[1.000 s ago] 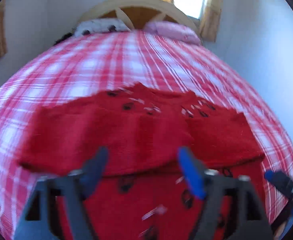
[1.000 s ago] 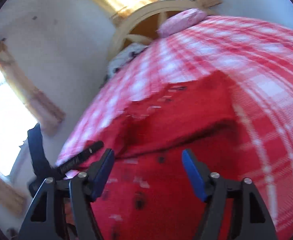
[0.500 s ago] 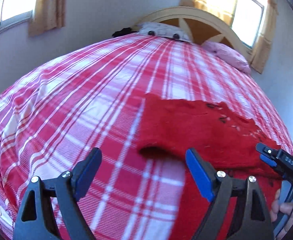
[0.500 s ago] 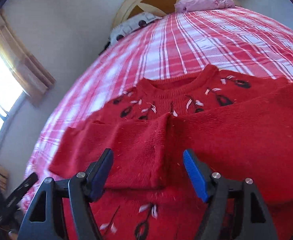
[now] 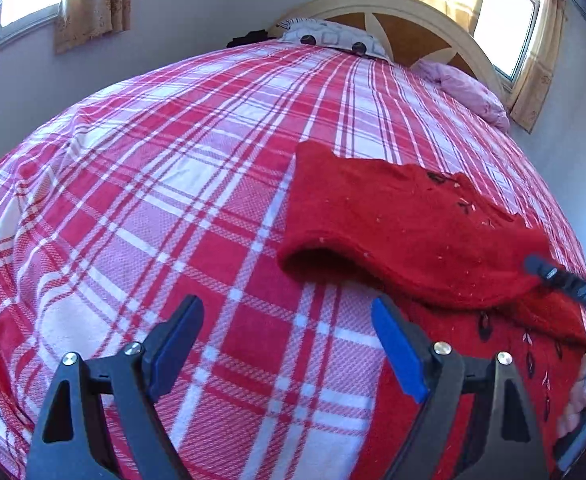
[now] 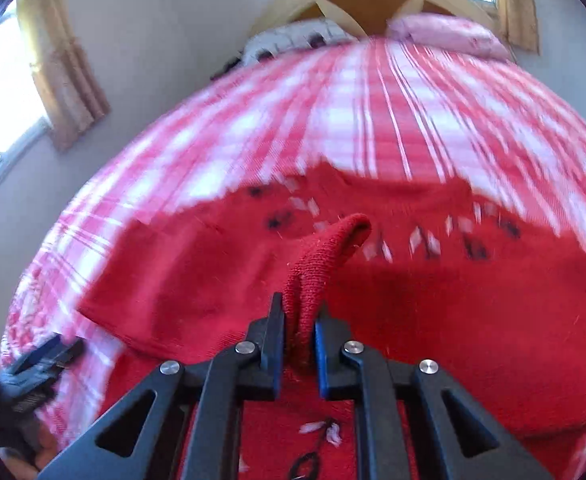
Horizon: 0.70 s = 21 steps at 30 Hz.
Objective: Fold small clothes
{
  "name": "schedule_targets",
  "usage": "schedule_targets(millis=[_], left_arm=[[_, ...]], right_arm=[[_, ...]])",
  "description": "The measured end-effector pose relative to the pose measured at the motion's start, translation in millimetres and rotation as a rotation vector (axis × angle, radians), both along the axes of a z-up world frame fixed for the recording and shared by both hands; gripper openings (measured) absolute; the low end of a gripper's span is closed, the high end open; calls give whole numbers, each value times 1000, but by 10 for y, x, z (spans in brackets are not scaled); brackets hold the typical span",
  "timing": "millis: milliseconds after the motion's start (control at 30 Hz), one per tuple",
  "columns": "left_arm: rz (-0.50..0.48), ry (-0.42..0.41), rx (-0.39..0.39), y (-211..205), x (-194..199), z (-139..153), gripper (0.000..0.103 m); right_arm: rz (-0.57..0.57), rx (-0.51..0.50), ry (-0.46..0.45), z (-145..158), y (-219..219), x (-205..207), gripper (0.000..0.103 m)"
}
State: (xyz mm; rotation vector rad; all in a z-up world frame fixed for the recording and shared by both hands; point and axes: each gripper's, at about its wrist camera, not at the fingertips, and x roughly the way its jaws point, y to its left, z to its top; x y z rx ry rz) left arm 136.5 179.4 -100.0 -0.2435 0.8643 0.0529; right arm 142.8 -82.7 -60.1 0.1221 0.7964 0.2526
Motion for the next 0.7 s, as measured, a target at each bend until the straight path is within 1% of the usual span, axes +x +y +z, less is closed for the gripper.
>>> schedule_targets(millis=[100, 167, 233, 300, 367, 433, 500, 567, 600, 667, 700], left_arm=[[34, 1, 5, -49, 125, 7, 88], [42, 22, 9, -98, 213, -10, 88], [59, 44, 21, -150, 299, -43, 88], [92, 70, 51, -180, 374, -85, 88], [122, 90, 52, -168, 419, -124, 88], [134, 94, 50, -162, 431, -140, 88], [128, 88, 61, -195, 426, -133, 91], [124, 87, 64, -222, 419, -139, 93], [124, 85, 75, -247, 411, -144, 93], [128, 84, 109, -294, 410, -161, 93], [131, 86, 122, -305, 417, -167, 93]], right_arm=[[25, 8, -95, 463, 46, -56, 12], [40, 3, -174, 806, 41, -150, 12], [40, -10, -244, 1084, -26, -252, 12], [23, -28, -305, 1284, -142, -363, 12], [2, -30, -339, 1395, -343, -496, 12], [-36, -25, -341, 1374, -591, -576, 12], [-87, -32, -327, 1237, -836, -635, 12], [-147, -21, -275, 952, -1125, -638, 12], [-176, -4, -239, 746, -1284, -632, 12], [-234, -16, -188, 441, -1473, -616, 6], [-262, -24, -157, 280, -1568, -607, 6]])
